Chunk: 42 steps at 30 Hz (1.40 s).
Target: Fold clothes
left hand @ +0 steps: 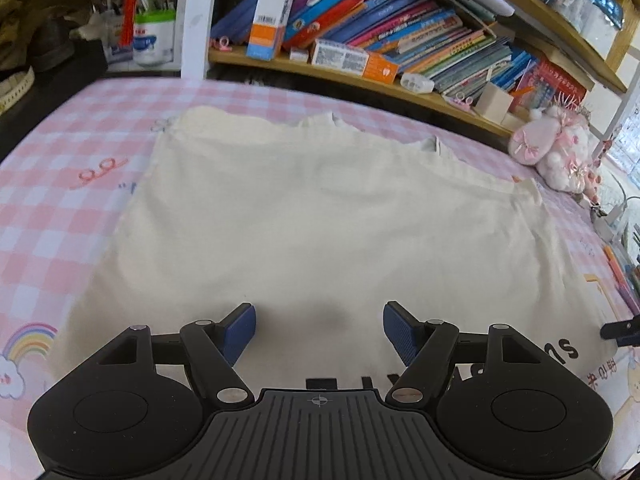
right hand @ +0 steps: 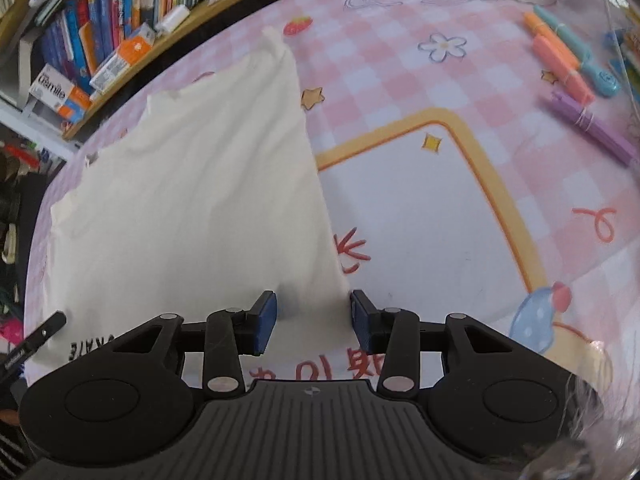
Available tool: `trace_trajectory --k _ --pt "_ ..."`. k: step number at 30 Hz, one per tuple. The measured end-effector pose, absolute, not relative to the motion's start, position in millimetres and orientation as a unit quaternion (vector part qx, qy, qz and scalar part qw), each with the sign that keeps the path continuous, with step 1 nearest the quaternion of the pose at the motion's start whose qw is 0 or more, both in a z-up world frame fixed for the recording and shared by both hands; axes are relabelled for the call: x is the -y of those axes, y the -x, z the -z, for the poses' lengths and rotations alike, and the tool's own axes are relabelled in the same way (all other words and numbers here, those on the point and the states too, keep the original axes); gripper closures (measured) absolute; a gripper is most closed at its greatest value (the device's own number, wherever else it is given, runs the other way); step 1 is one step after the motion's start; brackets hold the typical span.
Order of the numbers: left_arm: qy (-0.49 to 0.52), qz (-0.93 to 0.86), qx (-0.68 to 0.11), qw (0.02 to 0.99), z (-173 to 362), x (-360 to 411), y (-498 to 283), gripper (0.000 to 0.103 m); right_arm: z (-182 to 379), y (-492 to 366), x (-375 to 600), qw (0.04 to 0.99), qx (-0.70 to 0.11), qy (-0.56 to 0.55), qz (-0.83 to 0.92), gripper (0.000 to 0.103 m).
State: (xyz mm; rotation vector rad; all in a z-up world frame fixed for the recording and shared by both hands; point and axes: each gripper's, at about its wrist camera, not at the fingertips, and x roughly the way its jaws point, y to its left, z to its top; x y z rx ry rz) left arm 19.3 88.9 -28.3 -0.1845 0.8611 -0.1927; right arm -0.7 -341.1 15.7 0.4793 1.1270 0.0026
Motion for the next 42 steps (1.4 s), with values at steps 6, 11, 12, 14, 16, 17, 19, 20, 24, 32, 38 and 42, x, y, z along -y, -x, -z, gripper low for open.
trace_trajectory --k 6,11,12,14,16,17,19,20,24,32,38,42 --pt "0.086 0.098 -0.423 0.897 29 -89 -18 0.031 -37 2 335 0.843 -0.508 -0.175 -0.029 0.097" --pt "0.072 0.105 -0.428 0.895 29 -83 -15 0.031 -59 13 333 0.869 -0.473 -0.144 -0.022 0.097" --pt "0.068 0.104 -0.428 0.895 29 -81 -15 0.031 -47 10 333 0.859 -0.493 -0.141 -0.015 0.097" --pt "0.066 0.106 -0.429 0.895 28 -80 -14 0.031 -29 10 336 0.845 -0.514 -0.146 -0.006 0.097" --pt "0.066 0.111 -0.430 0.893 28 -80 -13 0.031 -18 13 339 0.838 -0.525 -0.151 0.000 0.097" --pt "0.065 0.113 -0.430 0.893 28 -79 -13 0.031 -18 16 341 0.838 -0.525 -0.152 0.001 0.097" --pt "0.061 0.117 -0.429 0.894 29 -75 -12 0.031 -18 21 344 0.838 -0.524 -0.152 0.002 0.096" --pt "0.057 0.118 -0.429 0.894 29 -72 -12 0.031 -18 23 346 0.838 -0.525 -0.150 0.002 0.096" --pt "0.037 0.122 -0.431 0.893 30 -62 -13 0.031 -19 25 344 0.838 -0.530 -0.126 0.003 0.095" --pt "0.041 0.125 -0.427 0.894 31 -64 -12 0.030 -56 24 317 0.899 -0.437 -0.018 -0.010 0.064" --pt "0.040 0.111 -0.431 0.895 29 -58 -15 0.030 -56 -10 271 0.914 -0.397 0.002 -0.078 0.059" --pt "0.033 0.103 -0.406 0.907 17 -58 -6 0.029 -32 -27 242 0.901 -0.426 0.020 -0.083 0.059"
